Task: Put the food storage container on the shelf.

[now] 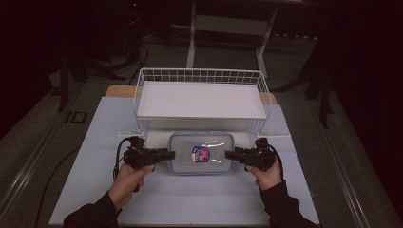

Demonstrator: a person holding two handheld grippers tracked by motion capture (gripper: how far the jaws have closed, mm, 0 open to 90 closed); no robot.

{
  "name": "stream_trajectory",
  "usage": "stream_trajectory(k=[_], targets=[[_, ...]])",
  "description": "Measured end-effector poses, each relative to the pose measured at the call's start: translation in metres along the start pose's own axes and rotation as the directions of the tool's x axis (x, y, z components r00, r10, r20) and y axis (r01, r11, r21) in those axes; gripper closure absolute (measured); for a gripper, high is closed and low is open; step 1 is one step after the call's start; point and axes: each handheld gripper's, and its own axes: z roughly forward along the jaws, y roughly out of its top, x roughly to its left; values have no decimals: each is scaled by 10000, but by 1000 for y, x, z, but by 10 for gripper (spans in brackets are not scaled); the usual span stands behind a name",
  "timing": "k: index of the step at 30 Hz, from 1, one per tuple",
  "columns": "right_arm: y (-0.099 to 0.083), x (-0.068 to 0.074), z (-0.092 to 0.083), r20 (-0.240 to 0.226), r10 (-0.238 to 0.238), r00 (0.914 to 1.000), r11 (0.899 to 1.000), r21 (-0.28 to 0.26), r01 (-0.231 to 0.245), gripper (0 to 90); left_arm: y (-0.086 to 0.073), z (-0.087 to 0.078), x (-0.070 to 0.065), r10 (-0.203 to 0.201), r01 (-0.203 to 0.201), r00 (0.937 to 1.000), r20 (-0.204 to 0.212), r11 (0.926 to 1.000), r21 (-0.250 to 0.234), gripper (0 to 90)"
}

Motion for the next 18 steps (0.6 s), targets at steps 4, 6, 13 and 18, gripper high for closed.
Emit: stream_trajectory(k=[4, 6, 13, 18], targets=[[2, -2, 1, 37, -31, 10000, 10000, -36, 31, 514, 3, 4, 3, 0, -1, 10000, -79, 9999, -145, 546], [5, -9, 3, 52, -15, 10000, 9999, -131, 16, 514, 5, 7, 5, 53, -56, 9999, -135, 9998, -215, 546], [7, -17, 11, 205, -40, 9998, 9999, -143, 43, 514, 6, 16, 15, 64, -77, 9994, -352, 9992, -382, 537], [7, -25, 17, 255, -112, 9996, 9995, -286, 119, 515, 8, 21, 20, 115, -141, 9983, -566, 9989, -451, 533]])
